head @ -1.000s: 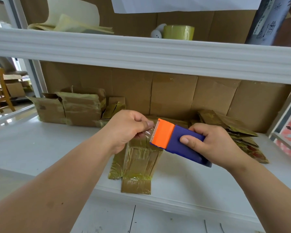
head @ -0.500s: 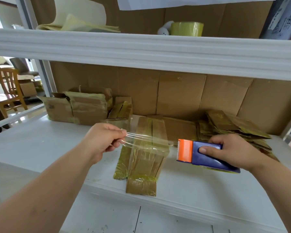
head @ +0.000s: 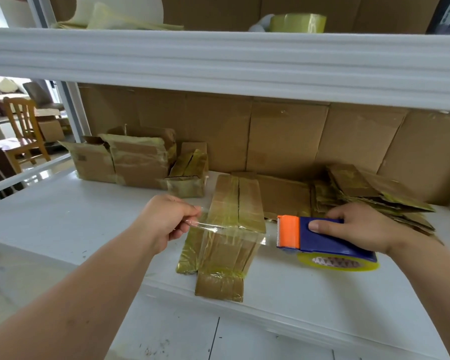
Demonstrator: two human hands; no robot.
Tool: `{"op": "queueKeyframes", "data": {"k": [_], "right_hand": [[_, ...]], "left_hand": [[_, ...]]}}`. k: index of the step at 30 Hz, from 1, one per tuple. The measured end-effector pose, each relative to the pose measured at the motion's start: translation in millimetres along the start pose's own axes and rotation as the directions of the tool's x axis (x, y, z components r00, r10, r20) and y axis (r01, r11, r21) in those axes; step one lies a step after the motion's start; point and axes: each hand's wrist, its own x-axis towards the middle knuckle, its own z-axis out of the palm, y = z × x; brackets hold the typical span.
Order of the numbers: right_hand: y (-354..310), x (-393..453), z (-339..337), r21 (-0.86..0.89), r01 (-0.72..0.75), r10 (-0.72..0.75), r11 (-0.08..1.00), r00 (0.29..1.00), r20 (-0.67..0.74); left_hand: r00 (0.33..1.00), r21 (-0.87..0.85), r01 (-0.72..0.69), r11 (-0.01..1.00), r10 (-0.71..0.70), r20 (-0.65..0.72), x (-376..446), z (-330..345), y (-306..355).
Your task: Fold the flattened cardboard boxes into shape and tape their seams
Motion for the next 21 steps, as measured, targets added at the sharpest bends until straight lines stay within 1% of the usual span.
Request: {"op": "queueKeyframes", "data": {"k": [6,10,13,17,19,21], "right_hand": [[0.1,9.3,6.3,-0.038,-0.005,0.009,0.999,0.997,0.082],[-2.5,15.7,19.5,-0.011,0.005,-0.004,1.0,0.993,0.114],[-4.9,20.9,27.9,0.027,0.006,-0.01,1.0,0.99,0.137],[-9.9,29.1,35.9,0.041,0.025,-0.031,0.999,0.988,0.153],[-10.0,33.1,36.7,0.031,0.038,-0.042,0.999,0.989,0.144],[-8.6,34.9,35.7,0.015,0.039,-0.041,0.999,0.99,0.136]], "left_hand": [[0.996,0.04,0.088,0.995,-0.089,0.015,4.4,3.0,-13.8],[0.99,0.103,0.126,0.987,-0.131,0.043,2.1,4.1,-19.7],[0.992,0.213,0.106,0.971,-0.117,0.039,1.7,2.0,-19.3],[0.994,0.382,0.088,0.92,-0.103,0.021,3.0,-0.9,-16.1],[0.994,0.467,0.079,0.881,-0.103,0.027,4.6,-2.1,-13.6],[0.99,0.568,0.084,0.819,-0.132,0.043,5.1,-5.0,-13.6]]}}
